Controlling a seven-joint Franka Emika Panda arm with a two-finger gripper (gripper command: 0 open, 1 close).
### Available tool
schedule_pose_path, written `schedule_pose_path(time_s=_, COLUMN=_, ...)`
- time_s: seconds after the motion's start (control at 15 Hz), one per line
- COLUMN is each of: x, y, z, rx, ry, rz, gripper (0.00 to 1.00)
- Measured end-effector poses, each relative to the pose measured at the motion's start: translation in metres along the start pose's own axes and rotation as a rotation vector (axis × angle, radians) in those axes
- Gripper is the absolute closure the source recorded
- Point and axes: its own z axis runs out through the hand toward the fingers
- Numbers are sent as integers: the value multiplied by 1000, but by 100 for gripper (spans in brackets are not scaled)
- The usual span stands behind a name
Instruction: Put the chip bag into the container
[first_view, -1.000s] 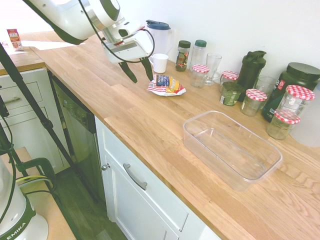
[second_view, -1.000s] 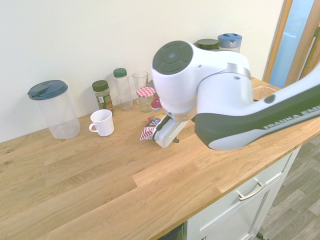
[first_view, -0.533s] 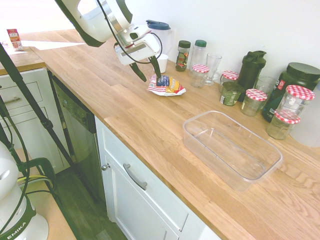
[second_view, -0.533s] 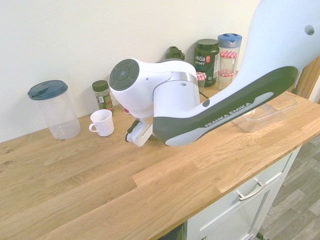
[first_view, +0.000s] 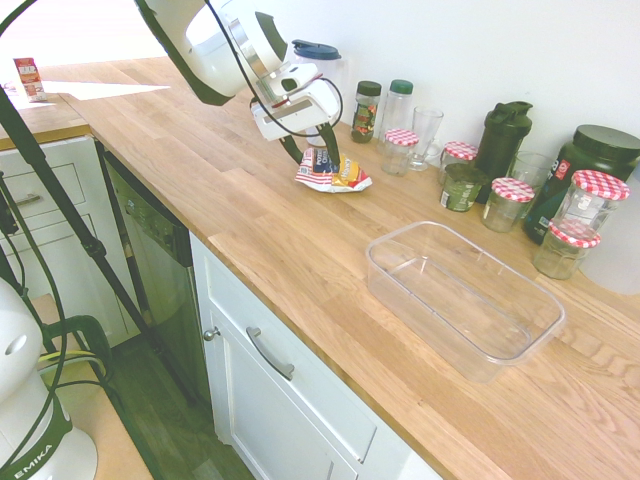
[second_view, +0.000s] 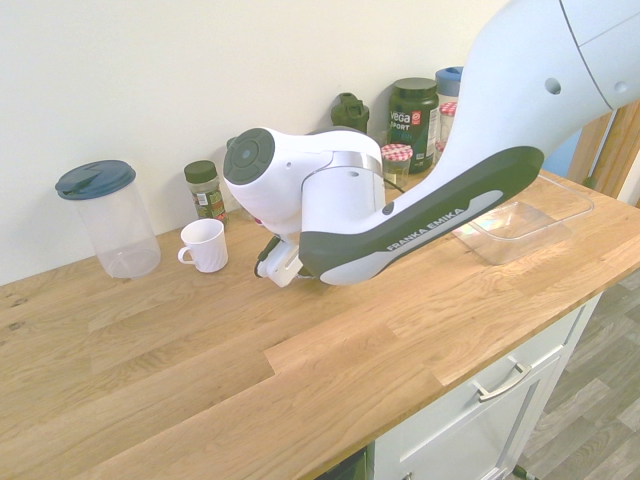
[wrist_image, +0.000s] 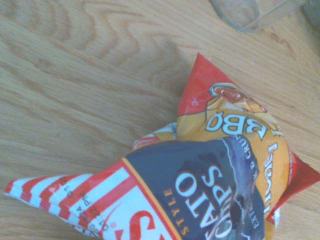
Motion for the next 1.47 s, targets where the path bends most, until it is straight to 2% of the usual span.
schedule_pose_path(time_s=1.47, x=-35, y=-7, z=13, rx=-8, ry=16, rz=-54, gripper=100)
